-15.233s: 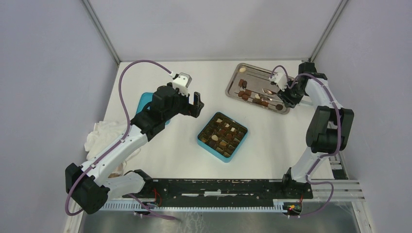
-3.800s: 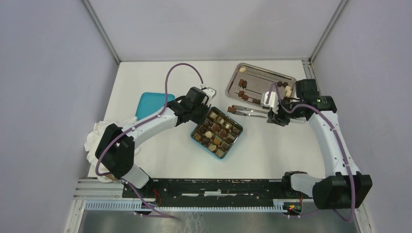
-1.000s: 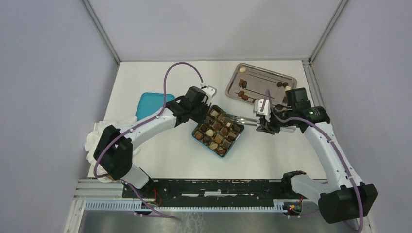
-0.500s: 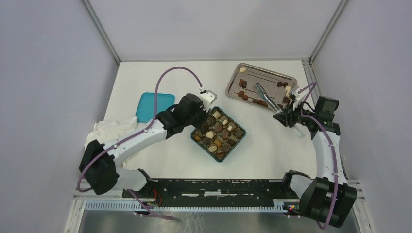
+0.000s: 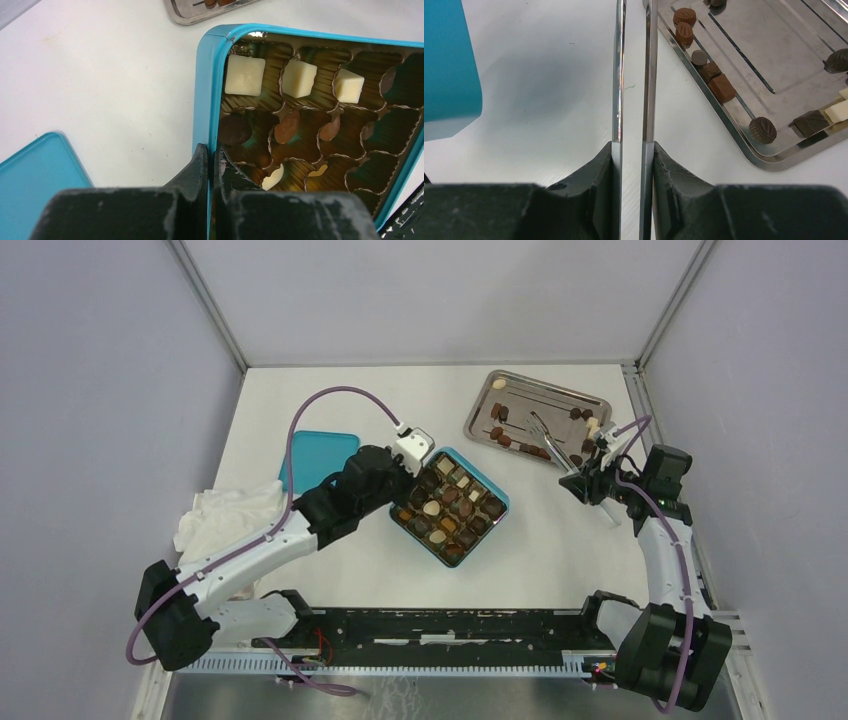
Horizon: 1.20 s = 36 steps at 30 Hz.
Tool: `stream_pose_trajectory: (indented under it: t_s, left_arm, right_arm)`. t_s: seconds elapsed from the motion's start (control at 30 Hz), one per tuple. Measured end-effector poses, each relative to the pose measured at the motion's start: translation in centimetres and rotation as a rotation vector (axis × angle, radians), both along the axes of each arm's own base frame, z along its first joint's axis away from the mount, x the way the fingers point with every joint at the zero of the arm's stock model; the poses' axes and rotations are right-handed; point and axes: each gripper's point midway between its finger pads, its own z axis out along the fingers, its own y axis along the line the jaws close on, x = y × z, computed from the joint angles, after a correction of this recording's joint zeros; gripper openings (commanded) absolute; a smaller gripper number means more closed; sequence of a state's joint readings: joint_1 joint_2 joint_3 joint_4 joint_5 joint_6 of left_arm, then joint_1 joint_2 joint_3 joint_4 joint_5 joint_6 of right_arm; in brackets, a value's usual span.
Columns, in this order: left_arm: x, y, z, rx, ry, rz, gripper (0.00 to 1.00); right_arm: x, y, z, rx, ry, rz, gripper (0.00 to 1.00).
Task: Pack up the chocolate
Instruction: Place the fake chocolate in the packing box, then place the clamp at the center of the board.
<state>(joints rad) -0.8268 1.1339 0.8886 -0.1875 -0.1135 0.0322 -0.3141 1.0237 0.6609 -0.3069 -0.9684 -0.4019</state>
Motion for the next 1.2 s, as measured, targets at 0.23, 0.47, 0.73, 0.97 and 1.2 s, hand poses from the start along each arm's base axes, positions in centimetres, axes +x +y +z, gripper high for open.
stream_pose_trajectory:
  t_s: [0.23, 0.47, 0.73, 0.97, 1.2]
  left_arm:
    - [1.4, -1.1, -2.8, 0.082, 0.092, 0.009, 0.02]
    - [4.4, -1.3, -10.9, 0.095, 0.458, 0.071, 0.02]
    - [5.5, 1.9, -13.5, 0.106, 0.621, 0.222, 0.2]
    - [6.0, 1.5, -13.6, 0.087, 0.638, 0.241, 0.52]
    - [6.3, 2.1, -7.4, -0.026, 0.459, 0.233, 0.82]
  right_arm:
    - [0.2, -0.2, -0.3, -0.001, 0.003, -0.011, 0.34]
    - [0.2, -0.4, -0.7, -0.012, 0.013, -0.027, 0.34]
    - [0.3, -0.5, -1.1, -0.012, 0.024, -0.028, 0.34]
    - [0.3, -0.2, -1.3, -0.015, 0.029, -0.017, 0.34]
    - [0.1, -0.1, -2.6, -0.062, 0.053, 0.004, 0.35]
